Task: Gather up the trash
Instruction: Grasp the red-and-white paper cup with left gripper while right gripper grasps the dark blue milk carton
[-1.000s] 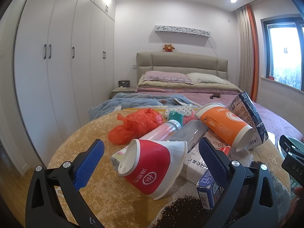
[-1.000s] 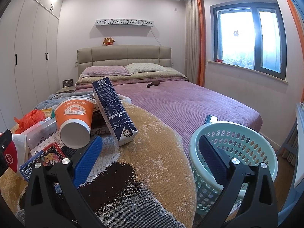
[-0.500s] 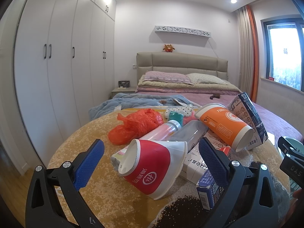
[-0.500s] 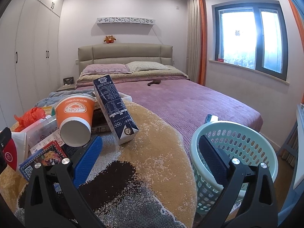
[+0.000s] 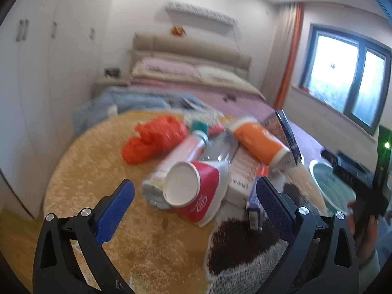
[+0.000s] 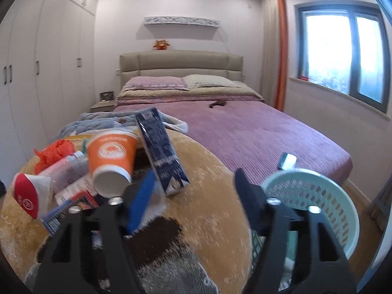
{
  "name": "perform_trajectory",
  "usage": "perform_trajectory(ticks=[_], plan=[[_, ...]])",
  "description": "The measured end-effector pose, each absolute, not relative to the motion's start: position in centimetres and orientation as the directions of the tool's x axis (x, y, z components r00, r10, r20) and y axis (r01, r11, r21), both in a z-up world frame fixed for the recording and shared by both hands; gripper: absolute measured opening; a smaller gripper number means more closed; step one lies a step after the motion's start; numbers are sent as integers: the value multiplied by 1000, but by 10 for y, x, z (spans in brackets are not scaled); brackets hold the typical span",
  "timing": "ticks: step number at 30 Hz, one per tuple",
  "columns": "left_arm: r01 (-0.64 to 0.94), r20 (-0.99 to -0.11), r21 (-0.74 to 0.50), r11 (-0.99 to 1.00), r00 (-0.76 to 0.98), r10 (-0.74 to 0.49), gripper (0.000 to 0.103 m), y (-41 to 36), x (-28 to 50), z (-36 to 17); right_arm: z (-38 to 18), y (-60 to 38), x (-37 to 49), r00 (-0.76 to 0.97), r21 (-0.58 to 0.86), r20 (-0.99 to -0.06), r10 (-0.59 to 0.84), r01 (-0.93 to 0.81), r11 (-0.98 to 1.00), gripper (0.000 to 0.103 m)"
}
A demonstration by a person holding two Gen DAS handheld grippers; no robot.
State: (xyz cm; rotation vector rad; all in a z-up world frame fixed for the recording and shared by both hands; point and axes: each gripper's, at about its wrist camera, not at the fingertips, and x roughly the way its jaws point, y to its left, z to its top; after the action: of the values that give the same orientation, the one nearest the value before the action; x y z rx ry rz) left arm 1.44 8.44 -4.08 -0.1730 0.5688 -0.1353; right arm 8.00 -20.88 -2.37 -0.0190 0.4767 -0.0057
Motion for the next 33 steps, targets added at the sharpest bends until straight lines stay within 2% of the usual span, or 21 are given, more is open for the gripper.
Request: perform_trajectory(ticks=[3, 12, 18, 21, 22, 23, 24, 27, 31, 33], plan=[[130, -563, -199, 971, 796, -222, 96, 81, 31, -42, -13, -202, 96, 892, -28, -450, 38, -56, 998, 54], [138, -633, -312, 940, 708, -314, 91, 93, 72, -68, -30, -191, 163, 819, -7, -561, 123, -153, 988, 54], [140, -638, -283, 949, 711, -296, 88, 89, 73, -66, -47, -190, 177, 787, 13, -599, 147, -175, 985, 54], [128, -638, -268, 955, 719, -275, 81, 91, 71, -66, -51, -186, 183, 775, 10, -615, 149, -182, 983, 54], [122, -639, -268, 956, 720, -271, 80, 93, 71, -65, -52, -184, 184, 773, 8, -617, 151, -186, 983, 52], [114, -640, -268, 957, 721, -265, 80, 95, 71, -65, -53, -183, 184, 769, 7, -620, 158, -195, 981, 41], [104, -639, -269, 957, 725, -258, 80, 98, 70, -65, -53, -183, 183, 766, 4, -622, 161, -203, 979, 38], [96, -634, -247, 964, 737, -236, 87, 106, 69, -62, -51, -183, 180, 767, 15, -616, 180, -217, 976, 34], [152, -633, -255, 955, 720, -284, 85, 99, 76, -66, -48, -185, 173, 771, 31, -608, 190, -216, 976, 33], [175, -640, -220, 960, 716, -278, 85, 88, 80, -67, -47, -188, 168, 770, 47, -606, 199, -215, 976, 33]])
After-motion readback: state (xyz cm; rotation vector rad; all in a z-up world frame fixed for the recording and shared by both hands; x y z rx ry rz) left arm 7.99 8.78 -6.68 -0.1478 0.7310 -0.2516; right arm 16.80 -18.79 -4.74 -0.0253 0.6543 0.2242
